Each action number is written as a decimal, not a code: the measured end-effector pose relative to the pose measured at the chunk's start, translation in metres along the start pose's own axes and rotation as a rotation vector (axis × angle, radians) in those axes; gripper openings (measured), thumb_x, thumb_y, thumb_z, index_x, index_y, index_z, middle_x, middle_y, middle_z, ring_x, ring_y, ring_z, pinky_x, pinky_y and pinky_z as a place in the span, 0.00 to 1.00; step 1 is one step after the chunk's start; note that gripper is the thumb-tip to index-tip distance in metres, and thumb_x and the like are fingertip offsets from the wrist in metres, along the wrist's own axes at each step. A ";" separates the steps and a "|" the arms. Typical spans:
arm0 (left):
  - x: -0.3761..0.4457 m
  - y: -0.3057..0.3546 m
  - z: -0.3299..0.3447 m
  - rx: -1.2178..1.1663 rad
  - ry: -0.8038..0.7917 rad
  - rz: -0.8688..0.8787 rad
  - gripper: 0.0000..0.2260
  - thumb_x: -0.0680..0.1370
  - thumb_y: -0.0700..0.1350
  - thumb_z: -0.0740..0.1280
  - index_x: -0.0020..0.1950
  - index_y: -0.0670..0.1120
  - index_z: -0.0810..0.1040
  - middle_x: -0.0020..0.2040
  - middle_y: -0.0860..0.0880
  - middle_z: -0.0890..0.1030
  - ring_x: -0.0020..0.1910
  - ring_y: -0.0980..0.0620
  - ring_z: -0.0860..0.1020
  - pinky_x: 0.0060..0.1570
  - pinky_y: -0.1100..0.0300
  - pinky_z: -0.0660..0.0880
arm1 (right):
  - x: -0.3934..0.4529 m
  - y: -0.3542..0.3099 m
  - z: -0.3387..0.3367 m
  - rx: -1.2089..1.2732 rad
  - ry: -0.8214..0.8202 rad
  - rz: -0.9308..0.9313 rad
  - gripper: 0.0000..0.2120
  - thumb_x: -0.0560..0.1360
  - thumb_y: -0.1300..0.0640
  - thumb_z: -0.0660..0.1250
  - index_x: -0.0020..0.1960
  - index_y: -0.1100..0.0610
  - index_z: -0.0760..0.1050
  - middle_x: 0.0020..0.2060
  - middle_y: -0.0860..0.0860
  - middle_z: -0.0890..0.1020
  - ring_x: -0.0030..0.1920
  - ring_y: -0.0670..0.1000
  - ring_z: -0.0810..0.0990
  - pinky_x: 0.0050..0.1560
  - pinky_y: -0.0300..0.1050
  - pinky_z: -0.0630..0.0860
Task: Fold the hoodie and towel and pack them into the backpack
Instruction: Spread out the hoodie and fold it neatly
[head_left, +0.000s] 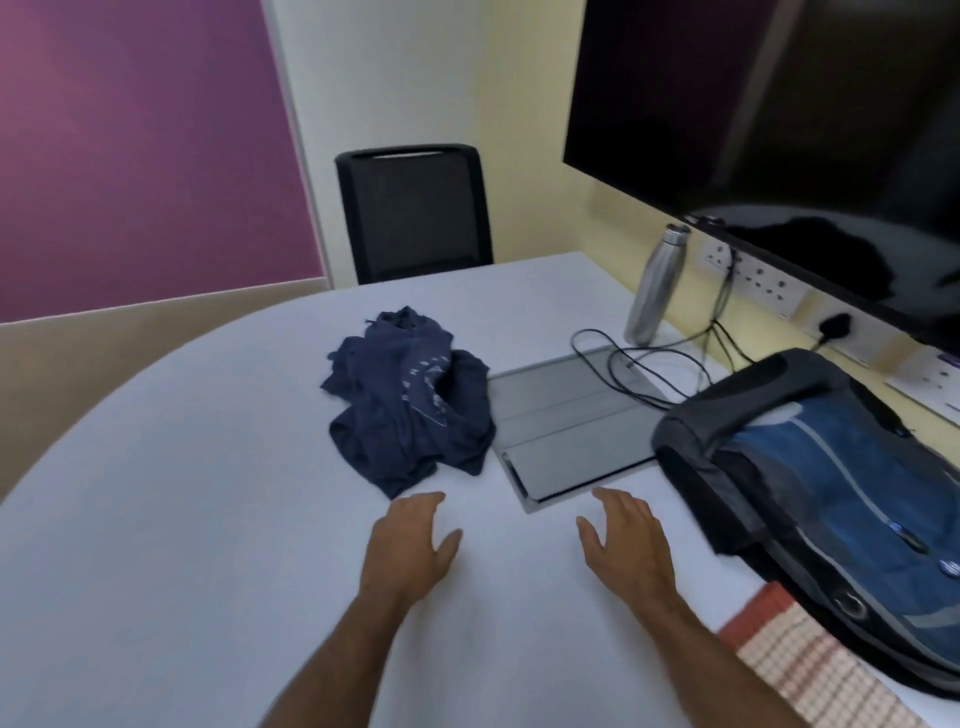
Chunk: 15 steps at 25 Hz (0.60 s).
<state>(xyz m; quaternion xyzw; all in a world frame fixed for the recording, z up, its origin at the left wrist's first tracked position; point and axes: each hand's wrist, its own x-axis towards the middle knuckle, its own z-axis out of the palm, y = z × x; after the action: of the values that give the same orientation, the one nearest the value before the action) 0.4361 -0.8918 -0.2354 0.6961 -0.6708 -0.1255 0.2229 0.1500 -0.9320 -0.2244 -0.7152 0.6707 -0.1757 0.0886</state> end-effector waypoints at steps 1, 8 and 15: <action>0.003 -0.020 -0.015 -0.002 0.015 -0.080 0.25 0.76 0.59 0.66 0.68 0.47 0.76 0.63 0.49 0.80 0.63 0.46 0.76 0.60 0.51 0.73 | 0.012 -0.019 0.004 0.025 -0.015 -0.012 0.20 0.75 0.50 0.69 0.65 0.57 0.75 0.59 0.53 0.81 0.60 0.56 0.76 0.58 0.52 0.75; 0.057 -0.108 -0.065 -0.173 0.117 -0.408 0.20 0.77 0.60 0.67 0.64 0.51 0.75 0.59 0.54 0.80 0.58 0.52 0.76 0.56 0.53 0.75 | 0.110 -0.124 0.040 0.247 -0.129 -0.078 0.22 0.74 0.48 0.70 0.65 0.55 0.74 0.60 0.50 0.80 0.61 0.53 0.76 0.59 0.47 0.74; 0.174 -0.106 -0.054 -0.479 0.147 -0.539 0.19 0.73 0.63 0.71 0.55 0.52 0.76 0.49 0.57 0.80 0.50 0.55 0.79 0.50 0.58 0.75 | 0.192 -0.160 0.083 0.364 -0.286 -0.160 0.34 0.64 0.39 0.75 0.66 0.49 0.74 0.57 0.42 0.80 0.57 0.44 0.79 0.60 0.43 0.76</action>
<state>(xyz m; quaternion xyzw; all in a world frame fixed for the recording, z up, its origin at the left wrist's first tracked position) 0.5668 -1.0561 -0.2173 0.7832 -0.3971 -0.2828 0.3860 0.3370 -1.1176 -0.2170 -0.7560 0.5497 -0.1971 0.2955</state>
